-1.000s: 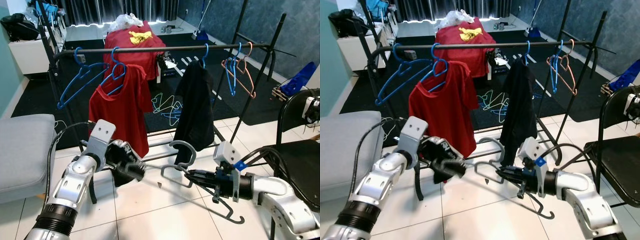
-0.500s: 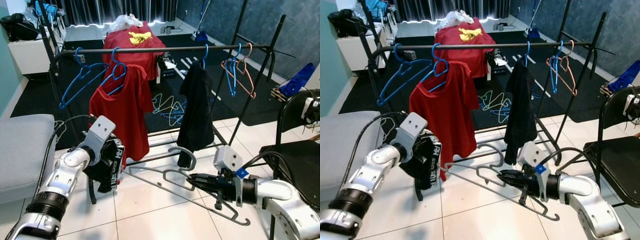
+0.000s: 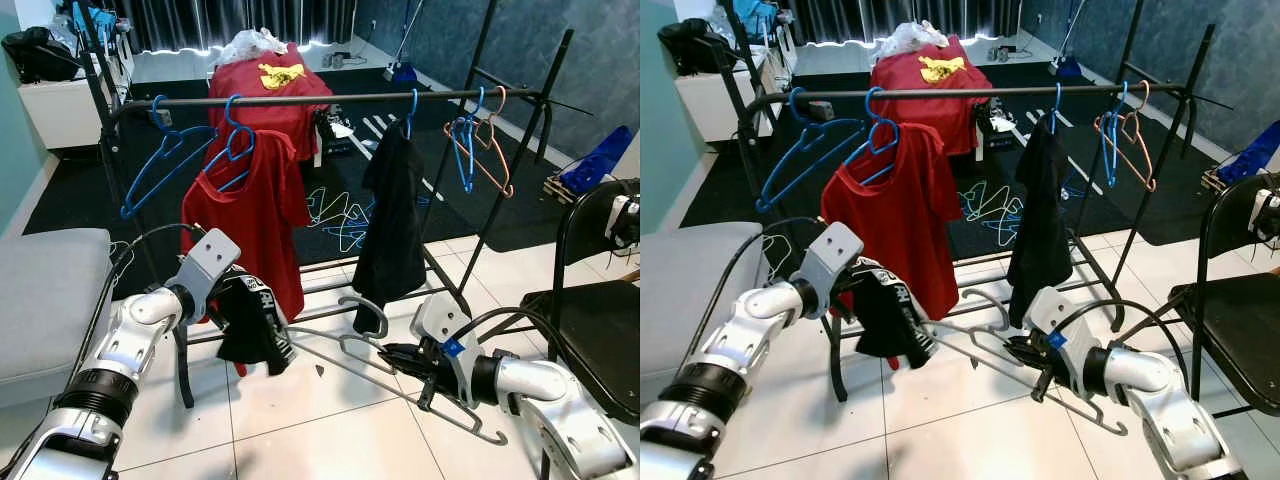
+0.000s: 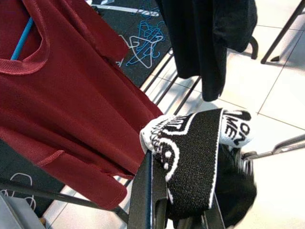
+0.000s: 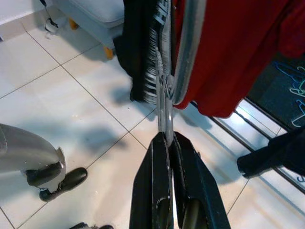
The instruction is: Hang hanger
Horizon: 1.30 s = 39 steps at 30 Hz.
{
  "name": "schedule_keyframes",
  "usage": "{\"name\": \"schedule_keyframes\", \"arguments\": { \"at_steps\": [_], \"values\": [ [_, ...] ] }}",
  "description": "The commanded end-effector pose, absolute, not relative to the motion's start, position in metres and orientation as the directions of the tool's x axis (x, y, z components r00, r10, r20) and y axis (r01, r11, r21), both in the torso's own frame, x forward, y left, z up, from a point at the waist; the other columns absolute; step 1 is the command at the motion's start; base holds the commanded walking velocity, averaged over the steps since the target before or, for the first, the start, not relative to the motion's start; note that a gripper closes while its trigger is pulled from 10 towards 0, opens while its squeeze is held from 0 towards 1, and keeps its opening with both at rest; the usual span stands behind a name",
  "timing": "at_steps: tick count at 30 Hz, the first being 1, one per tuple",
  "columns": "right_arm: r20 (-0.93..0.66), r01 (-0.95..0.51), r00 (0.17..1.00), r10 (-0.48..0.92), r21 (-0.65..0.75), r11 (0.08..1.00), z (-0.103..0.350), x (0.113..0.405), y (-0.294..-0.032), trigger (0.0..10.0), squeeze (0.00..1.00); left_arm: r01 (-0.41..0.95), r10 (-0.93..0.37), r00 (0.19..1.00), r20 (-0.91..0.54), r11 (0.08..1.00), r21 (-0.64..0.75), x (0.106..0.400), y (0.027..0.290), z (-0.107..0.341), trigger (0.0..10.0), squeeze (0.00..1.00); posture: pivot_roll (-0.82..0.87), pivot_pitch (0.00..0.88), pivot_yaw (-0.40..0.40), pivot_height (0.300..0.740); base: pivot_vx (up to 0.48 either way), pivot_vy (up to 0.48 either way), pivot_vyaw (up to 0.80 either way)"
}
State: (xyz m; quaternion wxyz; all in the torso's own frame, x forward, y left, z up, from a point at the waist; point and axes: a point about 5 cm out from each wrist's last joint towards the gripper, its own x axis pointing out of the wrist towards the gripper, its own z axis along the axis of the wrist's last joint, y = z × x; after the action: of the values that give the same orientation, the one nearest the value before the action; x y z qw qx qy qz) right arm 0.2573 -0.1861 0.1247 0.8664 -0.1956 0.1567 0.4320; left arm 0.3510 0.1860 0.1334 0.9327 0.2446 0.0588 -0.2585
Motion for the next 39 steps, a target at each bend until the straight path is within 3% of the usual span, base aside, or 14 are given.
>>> {"name": "schedule_keyframes", "arguments": {
  "at_steps": [1,7,25,39],
  "values": [
    [-0.456,-0.809,0.578,0.677,-0.209,0.55,0.123,0.258,-0.186,10.0,0.0,0.517,-0.458,0.856,-0.242,0.734,0.44,0.352,0.188,0.135,10.0,0.0,-0.11,0.0,-0.007,0.74,0.0,0.0,0.0],
    [-0.508,-0.799,0.591,0.626,-0.261,0.542,0.118,0.264,-0.192,10.0,0.0,0.524,-0.468,0.851,-0.239,0.728,0.442,0.354,0.188,0.132,10.0,0.0,-0.11,0.0,-0.027,0.74,0.0,0.0,0.0],
    [-0.474,-0.777,0.624,0.621,-0.291,0.558,0.12,0.282,-0.191,10.0,0.0,0.567,-0.543,0.819,-0.186,0.713,0.413,0.354,0.171,0.139,10.0,0.0,-0.11,0.0,-0.028,0.74,0.0,0.0,0.0],
    [-0.482,-0.837,0.539,0.69,-0.212,0.505,0.117,0.28,-0.178,10.0,0.0,0.553,-0.531,0.828,-0.18,0.723,0.415,0.357,0.172,0.14,10.0,0.0,-0.11,0.0,-0.032,0.74,0.0,0.0,0.0]
  ]
}}
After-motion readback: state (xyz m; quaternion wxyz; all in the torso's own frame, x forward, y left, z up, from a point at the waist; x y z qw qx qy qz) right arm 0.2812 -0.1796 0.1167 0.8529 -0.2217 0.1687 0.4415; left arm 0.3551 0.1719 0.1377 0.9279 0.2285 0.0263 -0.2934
